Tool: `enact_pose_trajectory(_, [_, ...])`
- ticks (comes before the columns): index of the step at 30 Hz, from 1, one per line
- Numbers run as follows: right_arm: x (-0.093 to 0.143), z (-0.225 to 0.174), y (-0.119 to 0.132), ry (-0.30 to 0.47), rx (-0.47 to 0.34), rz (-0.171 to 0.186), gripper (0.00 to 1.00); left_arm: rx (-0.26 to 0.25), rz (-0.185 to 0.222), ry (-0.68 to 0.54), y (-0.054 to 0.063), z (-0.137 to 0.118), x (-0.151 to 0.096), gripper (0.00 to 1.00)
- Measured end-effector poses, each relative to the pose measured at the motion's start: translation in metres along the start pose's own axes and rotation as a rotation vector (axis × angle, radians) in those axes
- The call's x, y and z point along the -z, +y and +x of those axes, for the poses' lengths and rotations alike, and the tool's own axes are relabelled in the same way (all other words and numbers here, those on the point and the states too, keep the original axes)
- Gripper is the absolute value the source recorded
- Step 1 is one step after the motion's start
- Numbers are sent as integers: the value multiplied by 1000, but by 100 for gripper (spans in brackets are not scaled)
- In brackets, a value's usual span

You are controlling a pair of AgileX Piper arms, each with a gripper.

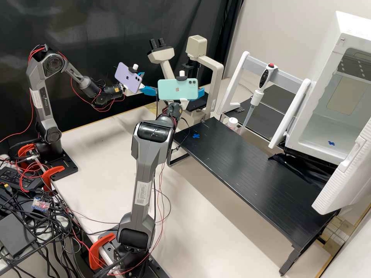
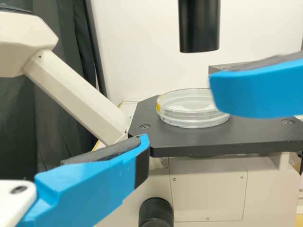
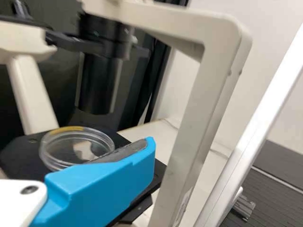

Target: Move the petri dish to the bench

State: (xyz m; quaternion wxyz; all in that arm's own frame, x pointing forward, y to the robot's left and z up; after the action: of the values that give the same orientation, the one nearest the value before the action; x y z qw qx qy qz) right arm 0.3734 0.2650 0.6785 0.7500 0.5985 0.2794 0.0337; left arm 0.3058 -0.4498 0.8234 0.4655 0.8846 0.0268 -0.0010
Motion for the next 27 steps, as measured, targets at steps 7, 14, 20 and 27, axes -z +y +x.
enact_pose_trajectory(7, [-5,35,2,-28,41,37,100,0,0,0,0,0,0,100])
enact_pose_trajectory(14, [-6,57,-3,-57,86,84,100,0,0,0,0,0,0,100])
enact_pose_trajectory(20, [-5,70,-11,-83,111,124,100,0,0,0,0,0,0,100])
enact_pose_trajectory(27, [-8,78,-31,-118,145,140,100,0,0,0,0,0,0,100])
